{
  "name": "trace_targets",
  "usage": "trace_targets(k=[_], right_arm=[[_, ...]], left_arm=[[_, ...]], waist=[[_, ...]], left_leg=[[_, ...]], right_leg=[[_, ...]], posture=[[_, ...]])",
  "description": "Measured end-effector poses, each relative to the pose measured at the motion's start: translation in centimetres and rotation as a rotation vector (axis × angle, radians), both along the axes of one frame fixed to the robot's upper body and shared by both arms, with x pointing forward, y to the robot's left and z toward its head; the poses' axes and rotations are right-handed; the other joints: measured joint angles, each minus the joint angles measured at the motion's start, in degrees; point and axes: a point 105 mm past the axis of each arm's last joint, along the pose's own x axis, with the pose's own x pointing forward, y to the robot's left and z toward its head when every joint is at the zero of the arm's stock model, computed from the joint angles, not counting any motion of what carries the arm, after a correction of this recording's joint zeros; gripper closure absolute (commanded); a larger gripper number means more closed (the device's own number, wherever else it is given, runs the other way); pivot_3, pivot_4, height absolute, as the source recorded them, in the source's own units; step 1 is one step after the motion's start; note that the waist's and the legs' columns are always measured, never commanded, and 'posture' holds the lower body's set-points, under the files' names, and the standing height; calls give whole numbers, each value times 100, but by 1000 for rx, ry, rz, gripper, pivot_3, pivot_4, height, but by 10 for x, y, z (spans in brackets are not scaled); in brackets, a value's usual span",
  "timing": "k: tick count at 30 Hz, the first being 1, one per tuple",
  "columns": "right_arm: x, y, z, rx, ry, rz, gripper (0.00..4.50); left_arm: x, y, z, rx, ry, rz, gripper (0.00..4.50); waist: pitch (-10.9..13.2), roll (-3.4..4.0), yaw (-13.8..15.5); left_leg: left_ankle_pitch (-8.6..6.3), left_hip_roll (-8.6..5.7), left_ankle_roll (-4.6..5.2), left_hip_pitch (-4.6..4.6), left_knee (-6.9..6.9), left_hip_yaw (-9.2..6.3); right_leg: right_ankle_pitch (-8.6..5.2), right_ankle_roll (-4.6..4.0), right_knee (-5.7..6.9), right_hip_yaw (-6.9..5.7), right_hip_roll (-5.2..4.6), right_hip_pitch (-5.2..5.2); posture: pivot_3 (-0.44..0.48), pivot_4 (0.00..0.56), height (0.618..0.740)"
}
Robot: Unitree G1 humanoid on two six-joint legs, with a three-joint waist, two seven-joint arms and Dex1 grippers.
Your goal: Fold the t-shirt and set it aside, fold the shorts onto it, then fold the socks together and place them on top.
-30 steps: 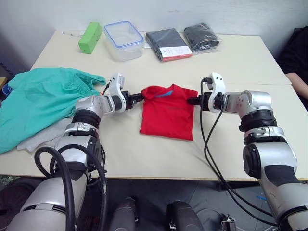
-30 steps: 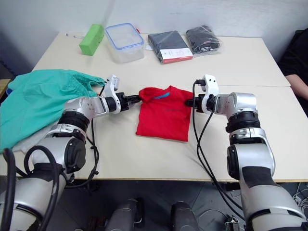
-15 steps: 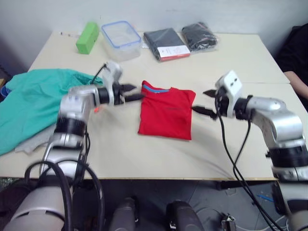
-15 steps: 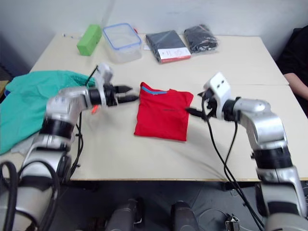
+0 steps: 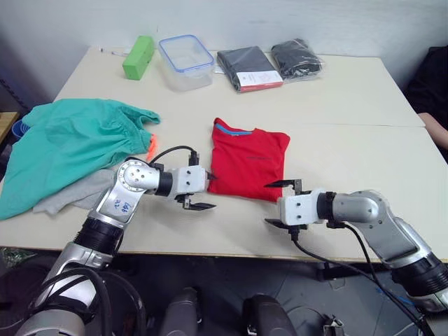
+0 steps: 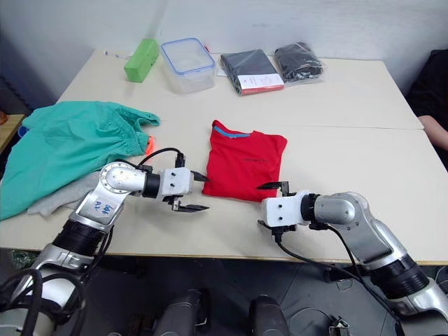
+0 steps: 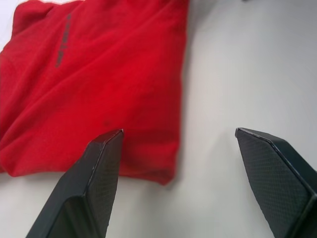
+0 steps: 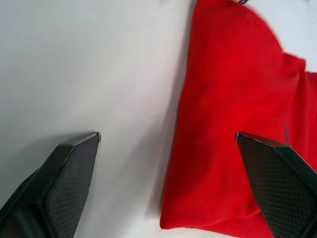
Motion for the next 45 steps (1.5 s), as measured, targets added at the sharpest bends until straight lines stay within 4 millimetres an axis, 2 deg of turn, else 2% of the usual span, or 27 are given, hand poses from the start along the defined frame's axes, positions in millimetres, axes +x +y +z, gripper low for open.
trace_targets(k=[3, 11, 12, 13, 17, 19, 24, 28, 31, 36, 40, 45], right_arm=[[15, -4, 0, -12, -47, -35, 997], [25, -10, -12, -23, -35, -81, 3853], [25, -11, -13, -28, -34, -84, 4235], [25, -11, -14, -29, -30, -87, 4450], [23, -10, -13, -23, -11, -54, 4450], [14, -10, -13, -20, 18, -6, 4450], [-29, -16, -19, -26, 131, 130, 4450], [-57, -14, -27, -9, 192, 180, 4450], [-59, -12, -30, -10, 156, 158, 4450], [-54, -14, -27, -9, 102, 121, 4450], [-58, -15, -28, 3, 134, 109, 3433], [-73, -22, -20, 54, 239, 86, 1657]], left_arm=[[6, -3, -4, 16, -25, -2, 1632], [10, -4, -14, 19, -19, -1, 4241], [10, -5, -15, 16, -15, 0, 4499], [10, -5, -14, 13, -12, 0, 4500], [1, -6, -15, -13, 71, -11, 4500], [-14, -6, -17, -40, 152, -36, 4500], [-63, 5, -24, -24, 346, -104, 4500], [-88, 11, -30, 2, 411, -114, 4500], [-96, 13, -35, 1, 424, -96, 4500], [-94, 11, -36, -19, 402, -55, 4500], [-95, 13, -37, -42, 429, -34, 3525], [-109, 30, -35, -86, 550, -15, 1931]], waist=[[0, 0, -15], [0, 0, -15], [0, 0, -15], [0, 0, -15], [0, 0, -14], [0, 0, -24], [1, 2, -20], [1, 3, -19], [1, 3, -19], [1, 3, -11], [1, 3, -7], [2, 4, -28]], left_leg=[[1, 0, -2, 7, -1, -2], [0, 0, -1, 72, -9, -1], [-1, 0, -1, 72, -11, -3], [-1, -1, -1, 73, -13, -4], [-6, 0, -6, 73, -17, -6], [-12, 2, -11, 74, -23, -8], [-21, 12, -19, 76, -31, -26], [-22, 11, -11, 83, -26, -25], [-25, 10, -7, 83, -25, -23], [-25, 8, -9, 83, -28, -24], [-25, 8, -9, 82, -28, -24], [-25, 13, -9, 83, -32, -24]], right_leg=[[0, 0, 11, -10, 1, 2], [-1, -2, -5, -5, -4, 71], [-1, -2, -10, -3, -5, 74], [-1, -2, -14, -3, -6, 76], [-1, -2, -15, -4, -6, 76], [-1, -2, -17, -3, -5, 75], [-3, -5, -36, -10, 3, 86], [-5, -9, -65, -7, 2, 113], [-5, -9, -67, -5, -2, 113], [-5, -10, -66, -5, -2, 111], [-5, -10, -66, -6, -2, 110], [-7, -13, -68, -6, -1, 109]], posture=[[0, 150, 740], [0, 150, 740], [0, 150, 740], [0, 150, 740], [0, 150, 740], [0, 150, 740], [0, 150, 740], [0, 150, 740], [0, 150, 740], [0, 150, 740], [0, 150, 740], [0, 150, 740]])
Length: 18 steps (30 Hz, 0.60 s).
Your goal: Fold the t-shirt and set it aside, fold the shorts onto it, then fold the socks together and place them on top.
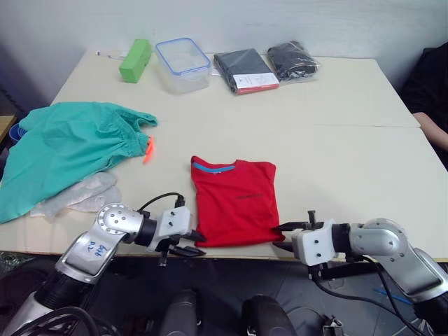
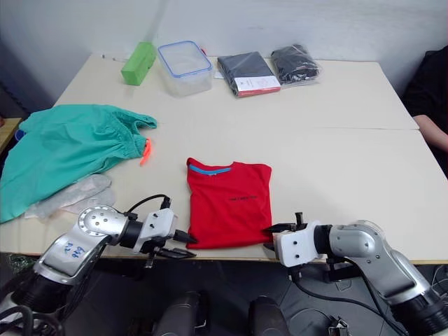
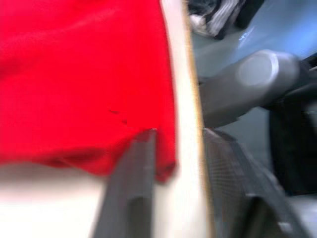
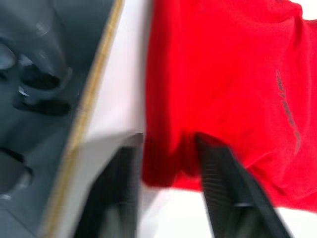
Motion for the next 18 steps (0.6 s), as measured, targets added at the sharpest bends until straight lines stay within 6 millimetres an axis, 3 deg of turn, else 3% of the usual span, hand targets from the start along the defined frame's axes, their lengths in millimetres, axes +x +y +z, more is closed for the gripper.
trace_targets(k=[2, 4, 9, 10, 13, 15, 18], right_arm=[[1, -3, 14, 73, 53, -57, 990], [4, -5, 30, 151, 91, -112, 977], [30, 5, 73, 406, 165, -225, 977], [33, 10, 78, 447, 174, -229, 977], [47, 26, 81, 506, 202, -234, 1571], [57, 44, 73, 511, 222, -228, 2287], [70, 58, 51, 471, 246, -252, 3382]], left_arm=[[-5, 7, 8, -25, 41, 18, 1314], [-6, 12, 23, -88, 76, 51, 701], [25, 11, 90, -300, 25, 161, 701], [34, 8, 101, -334, 2, 187, 881], [62, -4, 110, -390, -29, 274, 1613], [77, -15, 97, -363, -20, 333, 2277], [78, -28, 67, -271, 3, 340, 3257]], waist=[[0, 0, 2], [1, 0, 8], [1, 0, 32], [1, 0, 33], [0, -1, 27], [0, -1, 11], [1, -2, -17]], left_leg=[[0, 2, 0, 0, -2, -2], [-2, 2, 2, 0, -1, -7], [-3, -6, 4, -1, 0, -14], [-3, -8, 4, -3, 0, -13], [-3, -13, 4, -4, 2, -7], [-3, -14, 4, -5, 0, 1], [-6, -8, -3, -13, -7, 9]], right_leg=[[-1, -1, -2, 0, 0, 2], [-1, -2, -3, 0, -2, 2], [-1, -1, -1, -6, -8, 4], [-1, -1, -2, -6, -10, 2], [1, 3, 0, -5, -8, 0], [2, 4, 2, 0, -6, -8], [2, 5, 8, 6, 4, -25]], posture=[[0, 150, 740], [0, 150, 740], [0, 150, 740], [0, 150, 740], [0, 150, 740], [0, 150, 740], [0, 150, 740]])
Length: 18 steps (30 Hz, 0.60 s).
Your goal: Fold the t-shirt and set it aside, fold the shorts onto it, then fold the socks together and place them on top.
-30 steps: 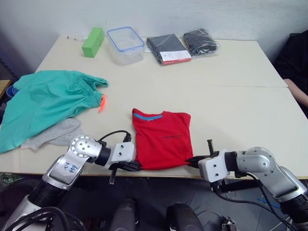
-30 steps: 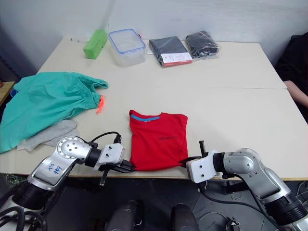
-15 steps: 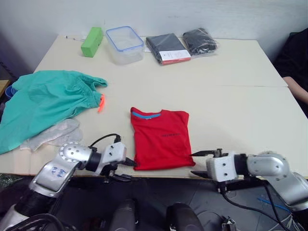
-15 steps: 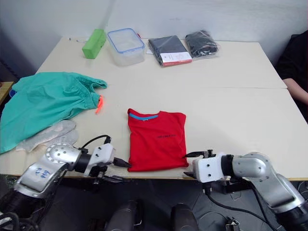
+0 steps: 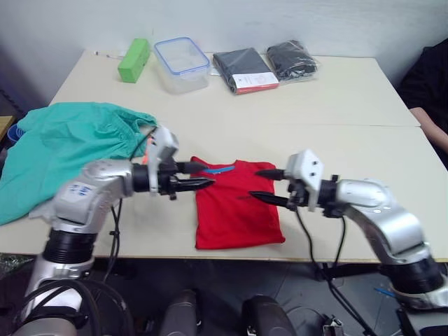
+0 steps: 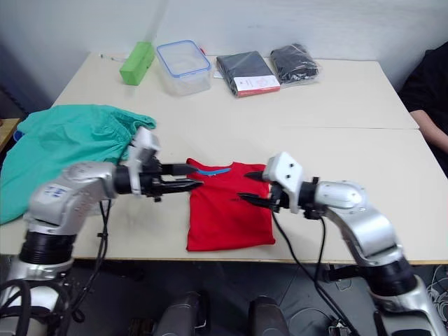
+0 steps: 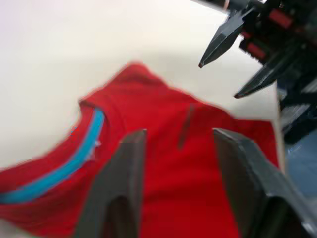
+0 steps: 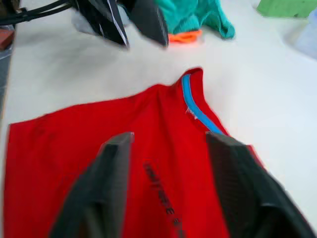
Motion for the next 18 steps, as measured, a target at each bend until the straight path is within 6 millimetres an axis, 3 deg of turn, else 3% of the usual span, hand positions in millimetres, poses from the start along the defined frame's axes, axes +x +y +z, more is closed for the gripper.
trace_targets(k=[3, 4, 8, 11, 15, 18], right_arm=[[10, 11, -13, -49, -10, -5, 4457], [12, 13, -16, -66, -19, -1, 4500], [20, 16, -39, -194, -44, 2, 4500], [38, 10, -47, -242, -92, -80, 4500], [75, -22, -41, -271, -148, -293, 4500], [84, -43, -38, -268, -148, -366, 4500]], left_arm=[[-4, -8, -22, 81, -5, -27, 4225], [-4, -11, -27, 94, -6, -37, 4467], [-5, -12, -58, 241, -19, -82, 4467], [0, -14, -60, 259, -59, -76, 4467], [2, -12, -63, 263, -79, -65, 4467], [0, -9, -63, 255, -80, -58, 4467]], waist=[[0, 0, 20], [0, 0, 25], [0, 0, 29], [-5, 8, 33], [-8, 9, 30], [-12, 9, 22]], left_leg=[[3, 4, -9, 1, -5, -4], [4, 4, -10, 1, -3, -5], [7, 0, -3, 5, 6, -2], [7, -2, 0, 15, 11, -1], [9, -1, -1, 20, 10, -7], [9, 1, -1, 20, 10, -6]], right_leg=[[0, 0, 7, -2, 4, -6], [0, 0, 8, -2, 5, -6], [-1, -2, -2, -1, 3, 8], [-1, -2, -4, 0, -6, 21], [0, -2, 2, -3, -6, 25], [0, -2, 4, -3, -5, 25]], posture=[[0, 150, 740], [0, 150, 740], [0, 150, 740], [0, 150, 740], [0, 150, 740], [0, 150, 740]])
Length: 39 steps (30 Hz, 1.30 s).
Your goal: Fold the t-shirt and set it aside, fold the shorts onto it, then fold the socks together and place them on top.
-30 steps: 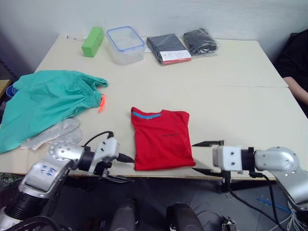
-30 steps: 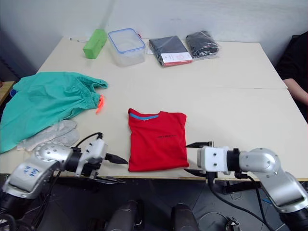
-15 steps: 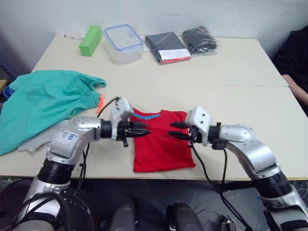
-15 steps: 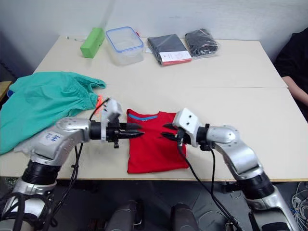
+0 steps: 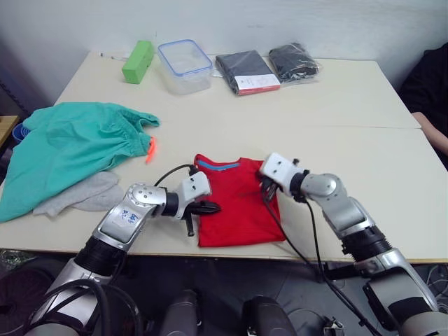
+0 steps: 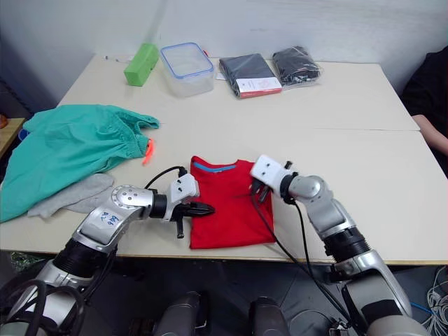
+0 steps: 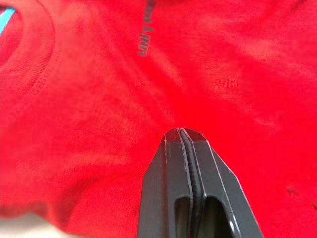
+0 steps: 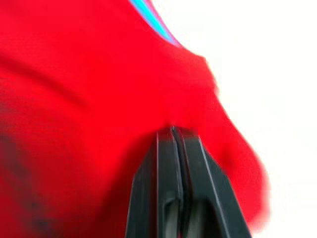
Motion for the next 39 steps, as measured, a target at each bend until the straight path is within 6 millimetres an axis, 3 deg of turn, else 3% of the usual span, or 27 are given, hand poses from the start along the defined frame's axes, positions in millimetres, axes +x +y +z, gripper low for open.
trace_targets(k=[7, 10, 13, 16, 19, 20, 23, 29, 33, 34, 36, 39], right_arm=[[-8, -5, 3, 45, 19, -17, 4500], [-29, 3, 16, 166, 42, 58, 4500], [-67, 22, 30, 204, 58, 238, 4500], [-105, 28, 8, 85, 154, 373, 4500], [-120, 19, -25, -19, 258, 365, 4500], [-120, 18, -25, -40, 244, 363, 4500], [-119, 13, -24, -79, 220, 345, 4500], [-135, -5, -24, -37, 279, 307, 4500], [-138, -19, -11, 159, 374, 197, 4500], [-136, -23, -6, 206, 393, 163, 4332], [-130, -34, 7, 317, 465, 79, 3953], [-118, -49, 18, 511, 602, -58, 2869]], left_arm=[[1, 2, 3, -13, -1, 9, 4467], [2, 4, 7, -62, 33, 38, 4467], [6, -2, 18, -132, 75, 49, 4467], [18, -4, 33, -132, 45, 51, 4467], [39, 1, 25, -94, 56, 115, 4467], [47, 5, 17, -77, 74, 158, 4467], [67, 7, 21, -61, 40, 197, 4467], [95, 42, 31, -36, -39, 302, 4467], [79, 56, 43, -87, -13, 207, 4467], [71, 51, 48, -106, -12, 143, 4491], [48, 38, 58, -151, 1, -13, 4109], [16, 17, 70, -204, 29, -198, 3259]], waist=[[-1, 2, 1], [2, 5, 2], [4, 6, 16], [3, 3, 98], [3, 3, 142], [4, 1, 136], [4, -2, 145], [4, -4, 144], [10, -11, 119], [9, -11, 130], [10, -11, 131], [10, -11, 135]], left_leg=[[0, 1, 0, -3, -2, 0], [0, 1, 0, -12, -8, 0], [-1, 0, -1, -17, -15, -4], [-7, -5, 1, -15, -13, -4], [-5, -6, 6, -15, -7, 6], [-5, -3, 7, -15, -1, 8], [-4, -1, 4, -12, 3, 3], [-4, -2, 4, -12, 0, 3], [-3, 3, 1, -18, -5, 4], [-3, 1, 1, -17, -5, 2], [-4, 2, 1, -19, -7, -1], [-4, 2, 2, -19, -9, -9]], right_leg=[[0, 0, 0, 1, 0, -5], [0, 0, -3, 1, 1, -12], [0, 0, -4, -2, 3, -17], [0, 1, -18, -4, 2, -7], [0, 1, -22, -2, 2, -8], [0, 1, -21, 0, 2, -10], [0, 1, -16, -3, 2, -6], [0, 1, -16, -5, 0, -7], [0, 1, -14, -4, 3, -14], [0, 1, -14, -4, 0, -11], [0, -1, -20, -4, -3, -10], [0, -3, -29, -6, -6, -2]], posture=[[0, 150, 740], [0, 150, 740], [0, 150, 740], [0, 150, 740], [0, 150, 740], [0, 150, 740], [0, 150, 740], [0, 150, 740], [0, 150, 740], [0, 150, 740], [0, 150, 740], [0, 150, 740]])
